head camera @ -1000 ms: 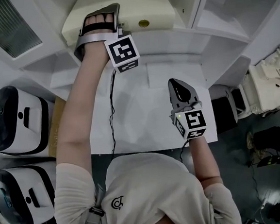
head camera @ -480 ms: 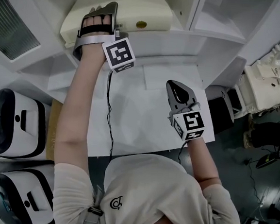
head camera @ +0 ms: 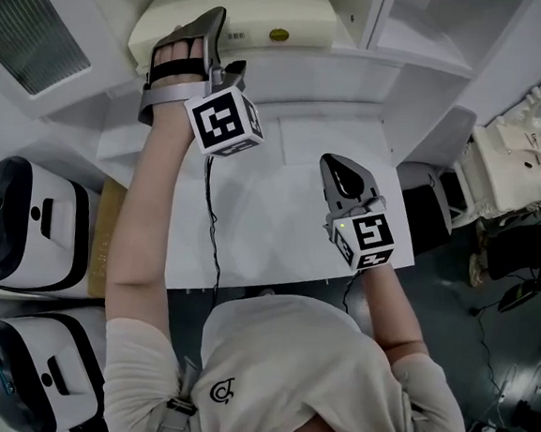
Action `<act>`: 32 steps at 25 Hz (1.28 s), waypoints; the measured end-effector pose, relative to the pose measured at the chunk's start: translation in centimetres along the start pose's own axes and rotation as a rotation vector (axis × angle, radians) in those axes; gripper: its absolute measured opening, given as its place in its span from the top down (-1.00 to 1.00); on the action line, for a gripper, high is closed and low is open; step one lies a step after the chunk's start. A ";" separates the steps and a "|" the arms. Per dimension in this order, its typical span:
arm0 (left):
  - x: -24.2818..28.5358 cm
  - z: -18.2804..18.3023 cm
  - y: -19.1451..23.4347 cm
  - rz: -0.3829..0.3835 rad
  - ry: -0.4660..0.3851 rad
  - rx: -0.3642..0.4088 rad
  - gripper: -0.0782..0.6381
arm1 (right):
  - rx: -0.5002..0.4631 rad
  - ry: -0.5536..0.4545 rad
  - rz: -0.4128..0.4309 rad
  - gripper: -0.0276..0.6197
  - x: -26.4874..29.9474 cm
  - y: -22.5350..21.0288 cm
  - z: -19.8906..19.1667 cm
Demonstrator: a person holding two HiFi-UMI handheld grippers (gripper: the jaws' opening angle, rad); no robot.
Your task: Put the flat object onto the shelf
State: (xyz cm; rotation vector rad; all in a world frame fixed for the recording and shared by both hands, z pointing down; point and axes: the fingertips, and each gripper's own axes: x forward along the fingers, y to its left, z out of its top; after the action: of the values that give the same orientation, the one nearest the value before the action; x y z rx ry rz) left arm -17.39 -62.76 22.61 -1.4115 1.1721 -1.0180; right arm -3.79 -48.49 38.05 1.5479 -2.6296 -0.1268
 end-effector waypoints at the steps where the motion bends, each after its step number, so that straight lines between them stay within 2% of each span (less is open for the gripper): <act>1: -0.8 0.1 -0.3 -0.015 -0.016 -0.043 -0.62 | -0.001 0.004 0.007 0.89 -0.2 0.2 -0.1; 2: -1.7 0.3 -0.7 -0.027 -0.032 -0.094 -0.59 | -0.002 0.008 0.013 0.89 -0.4 0.5 -0.2; 3: -2.6 0.4 -0.9 -0.032 -0.050 -0.153 -0.46 | -0.002 0.011 0.019 0.89 -0.6 0.7 -0.3; 5: -4.6 0.7 -1.3 -0.024 -0.086 -0.275 0.19 | -0.002 0.014 0.030 0.89 -1.1 1.1 -0.4; 6: -5.5 0.8 -1.6 -0.025 -0.095 -0.318 0.37 | -0.002 0.015 0.036 0.89 -1.4 1.3 -0.5; 11: -8.7 1.0 -4.7 -0.109 -0.087 -0.430 0.74 | -0.005 0.017 0.066 0.89 -2.4 2.6 -0.6; 14: -10.5 1.1 -6.6 -0.159 -0.117 -0.560 0.74 | 0.004 0.008 0.072 0.89 -2.8 3.0 -0.4; 17: -12.4 0.7 -7.8 -0.151 -0.154 -0.687 0.75 | 0.012 -0.011 0.080 0.89 -3.2 3.3 -0.1; 22: -15.6 -0.5 -9.9 -0.137 -0.182 -0.990 0.74 | 0.022 -0.047 0.096 0.89 -3.7 3.8 0.7; 24: -16.7 -0.8 -10.8 -0.142 -0.191 -1.085 0.75 | 0.029 -0.063 0.099 0.89 -3.9 4.0 1.0; 29: -18.9 -1.6 -13.5 -0.202 -0.180 -1.235 0.75 | 0.032 -0.108 0.106 0.89 -4.0 4.6 1.9; 32: -19.9 -2.2 -14.7 -0.212 -0.160 -1.275 0.75 | 0.032 -0.128 0.111 0.89 -4.2 5.1 2.2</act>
State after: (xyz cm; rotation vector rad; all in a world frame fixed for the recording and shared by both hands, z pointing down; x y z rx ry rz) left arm -20.87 -43.05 37.30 -2.5619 1.6498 -0.1618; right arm -6.49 -42.31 36.32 1.4450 -2.8225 -0.1828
